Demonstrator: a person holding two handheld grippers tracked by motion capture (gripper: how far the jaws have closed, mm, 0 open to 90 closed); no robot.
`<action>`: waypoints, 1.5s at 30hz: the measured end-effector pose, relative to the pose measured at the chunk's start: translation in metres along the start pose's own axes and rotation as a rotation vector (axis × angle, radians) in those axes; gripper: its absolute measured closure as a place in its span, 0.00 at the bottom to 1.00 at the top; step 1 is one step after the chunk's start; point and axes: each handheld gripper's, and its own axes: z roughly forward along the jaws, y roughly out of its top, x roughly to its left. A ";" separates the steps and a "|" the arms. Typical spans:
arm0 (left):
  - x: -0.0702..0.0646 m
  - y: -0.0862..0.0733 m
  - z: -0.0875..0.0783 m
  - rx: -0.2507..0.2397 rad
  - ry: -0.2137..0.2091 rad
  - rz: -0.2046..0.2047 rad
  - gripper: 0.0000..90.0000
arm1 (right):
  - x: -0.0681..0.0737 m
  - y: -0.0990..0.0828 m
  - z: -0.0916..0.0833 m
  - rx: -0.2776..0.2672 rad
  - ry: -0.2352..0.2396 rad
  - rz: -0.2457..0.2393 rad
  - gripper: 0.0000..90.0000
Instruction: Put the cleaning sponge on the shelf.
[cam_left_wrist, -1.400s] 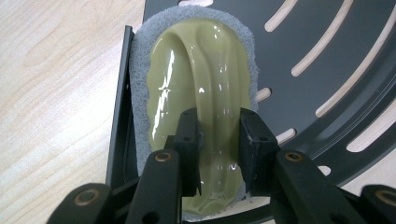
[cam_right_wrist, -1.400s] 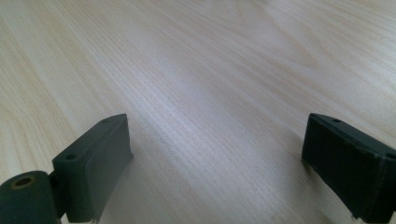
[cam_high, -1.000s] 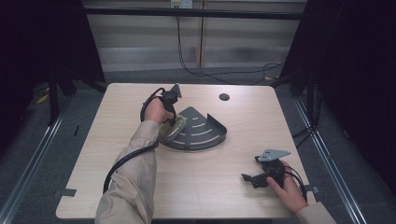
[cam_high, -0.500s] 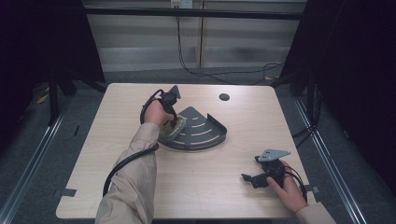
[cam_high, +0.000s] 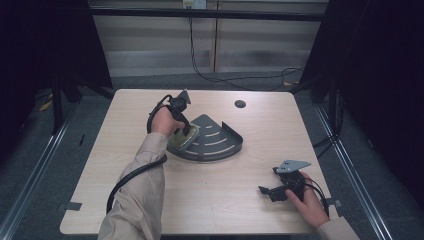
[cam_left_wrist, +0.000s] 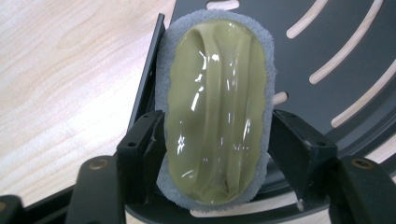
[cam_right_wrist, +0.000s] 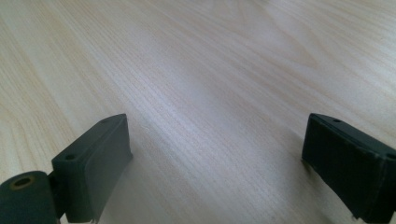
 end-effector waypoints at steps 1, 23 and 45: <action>0.000 -0.002 -0.002 0.000 -0.002 -0.009 0.37 | 0.000 0.000 0.000 0.000 0.000 0.000 0.08; 0.001 -0.021 -0.018 -0.046 -0.024 -0.035 0.25 | 0.000 0.000 0.000 0.000 0.000 0.001 0.08; 0.005 -0.051 -0.044 -0.086 -0.047 -0.050 0.24 | 0.000 0.000 0.000 0.000 0.000 0.002 0.08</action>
